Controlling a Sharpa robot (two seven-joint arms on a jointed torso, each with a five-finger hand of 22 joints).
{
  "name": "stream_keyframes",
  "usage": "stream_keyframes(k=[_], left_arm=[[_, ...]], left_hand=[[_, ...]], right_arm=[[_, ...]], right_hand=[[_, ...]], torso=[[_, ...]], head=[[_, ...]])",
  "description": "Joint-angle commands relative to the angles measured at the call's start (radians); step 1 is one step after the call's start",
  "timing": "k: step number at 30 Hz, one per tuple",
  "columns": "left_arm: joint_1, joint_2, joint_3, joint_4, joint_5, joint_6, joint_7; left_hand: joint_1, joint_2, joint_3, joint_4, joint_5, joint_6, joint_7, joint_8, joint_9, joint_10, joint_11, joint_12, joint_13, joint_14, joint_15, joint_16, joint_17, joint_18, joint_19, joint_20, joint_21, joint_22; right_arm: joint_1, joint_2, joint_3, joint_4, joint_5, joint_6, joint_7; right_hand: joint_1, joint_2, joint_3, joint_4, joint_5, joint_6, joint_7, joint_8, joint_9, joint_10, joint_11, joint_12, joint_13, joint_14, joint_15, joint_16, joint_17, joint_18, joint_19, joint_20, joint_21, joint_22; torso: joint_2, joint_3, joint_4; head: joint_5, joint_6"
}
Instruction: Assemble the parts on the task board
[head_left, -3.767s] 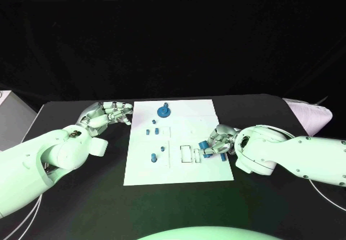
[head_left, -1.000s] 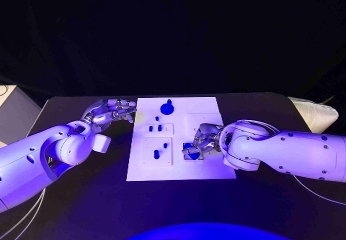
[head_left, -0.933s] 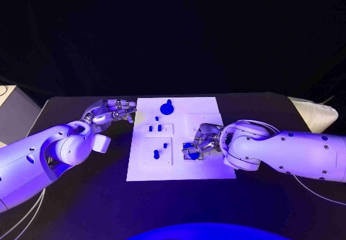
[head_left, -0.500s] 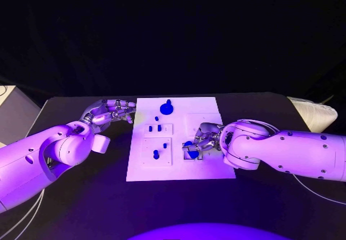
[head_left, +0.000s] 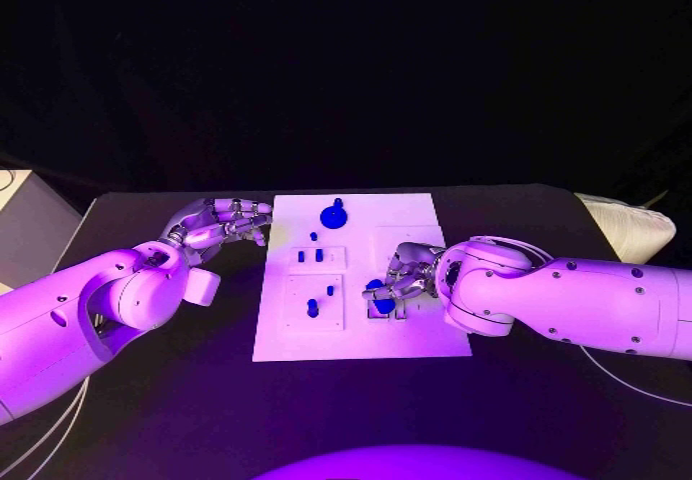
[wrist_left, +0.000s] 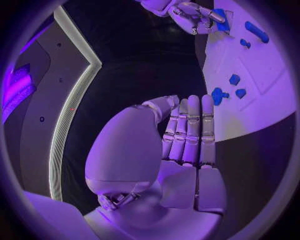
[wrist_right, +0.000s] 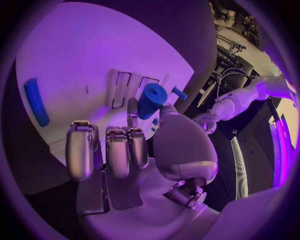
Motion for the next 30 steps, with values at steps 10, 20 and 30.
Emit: stream_keyframes(k=[10, 20, 30], left_arm=[[0.000, -0.002, 0.000, 0.005, 0.004, 0.016, 0.000], [0.000, -0.002, 0.000, 0.004, 0.003, 0.016, 0.000], [0.000, 0.002, 0.000, 0.002, 0.003, 0.016, 0.003]], left_hand=[[-0.008, 0.004, 0.006, 0.000, 0.006, 0.001, 0.005, -0.007, -0.002, -0.007, -0.002, 0.004, -0.002, 0.001, 0.002, -0.005, -0.001, 0.008, -0.010, 0.000, 0.005, 0.003], [-0.008, 0.004, 0.006, 0.000, 0.006, 0.001, 0.005, -0.007, -0.002, -0.007, -0.002, 0.004, -0.002, 0.001, 0.002, -0.005, -0.001, 0.008, -0.010, 0.000, 0.005, 0.003], [-0.010, 0.004, 0.008, 0.000, 0.006, 0.001, 0.005, -0.007, -0.002, -0.007, -0.002, 0.004, -0.002, 0.001, 0.003, -0.005, -0.001, 0.009, -0.012, 0.000, 0.006, 0.005]], right_arm=[[-0.006, 0.003, 0.000, -0.003, -0.046, 0.031, 0.006], [-0.008, -0.008, 0.000, 0.010, -0.064, 0.035, 0.008], [-0.010, -0.047, 0.000, 0.038, -0.049, -0.071, 0.040]], right_hand=[[-0.121, -0.049, -0.040, 0.003, -0.164, -0.001, 0.003, 0.021, -0.010, 0.084, -0.003, -0.007, 0.238, 0.104, -0.002, 0.006, 0.263, -0.010, 0.074, -0.007, -0.007, 0.222], [-0.164, -0.090, -0.032, 0.005, -0.213, -0.004, 0.004, 0.028, -0.012, 0.084, -0.003, -0.008, 0.238, 0.104, -0.002, 0.006, 0.263, -0.010, 0.074, -0.007, -0.008, 0.222], [-0.090, -0.076, -0.004, 0.002, -0.177, -0.017, 0.006, 0.029, -0.017, 0.081, -0.001, -0.014, 0.235, 0.104, -0.001, 0.006, 0.263, -0.010, 0.074, -0.006, -0.011, 0.221]], torso=[[0.000, 0.0012, -0.0009], [0.000, 0.0018, -0.0006], [0.000, 0.0021, -0.0003]], head=[[0.001, -0.001], [0.001, 0.000], [-0.001, 0.004]])
